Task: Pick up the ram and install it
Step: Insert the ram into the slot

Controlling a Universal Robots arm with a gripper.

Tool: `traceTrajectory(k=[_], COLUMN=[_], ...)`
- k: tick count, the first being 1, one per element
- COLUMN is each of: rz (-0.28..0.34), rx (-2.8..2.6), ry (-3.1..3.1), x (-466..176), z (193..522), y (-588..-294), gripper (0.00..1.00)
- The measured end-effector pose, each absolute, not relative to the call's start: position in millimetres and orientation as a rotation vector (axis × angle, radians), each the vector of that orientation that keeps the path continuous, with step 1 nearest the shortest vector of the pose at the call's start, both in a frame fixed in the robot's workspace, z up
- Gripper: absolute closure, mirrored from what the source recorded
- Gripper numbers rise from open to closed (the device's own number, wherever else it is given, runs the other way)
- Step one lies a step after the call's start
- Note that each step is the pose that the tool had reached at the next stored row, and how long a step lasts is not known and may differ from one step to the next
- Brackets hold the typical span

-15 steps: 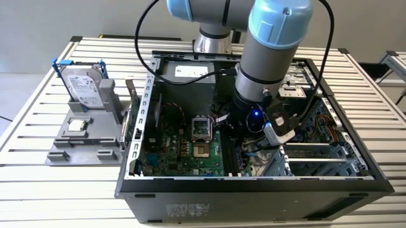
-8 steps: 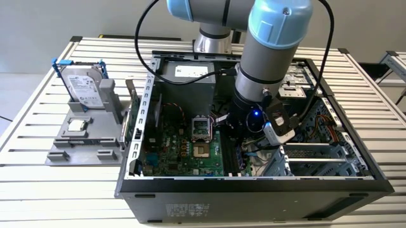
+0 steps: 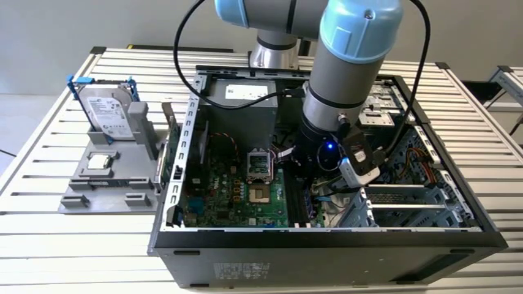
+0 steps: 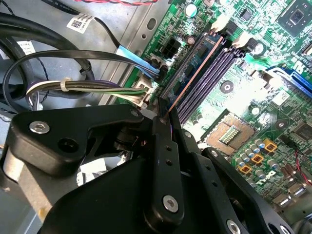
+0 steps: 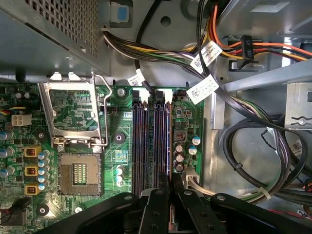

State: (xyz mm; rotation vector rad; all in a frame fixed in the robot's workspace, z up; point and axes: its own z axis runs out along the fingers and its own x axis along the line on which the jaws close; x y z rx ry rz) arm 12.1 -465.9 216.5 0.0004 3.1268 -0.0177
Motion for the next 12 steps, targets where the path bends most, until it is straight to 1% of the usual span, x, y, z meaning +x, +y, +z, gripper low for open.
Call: traceTrajectory(k=[12], rz=[-0.023], rx=[0.005], ry=[3.127], x=[10.9], z=[216.6], y=[-464.1], gripper=[1.0])
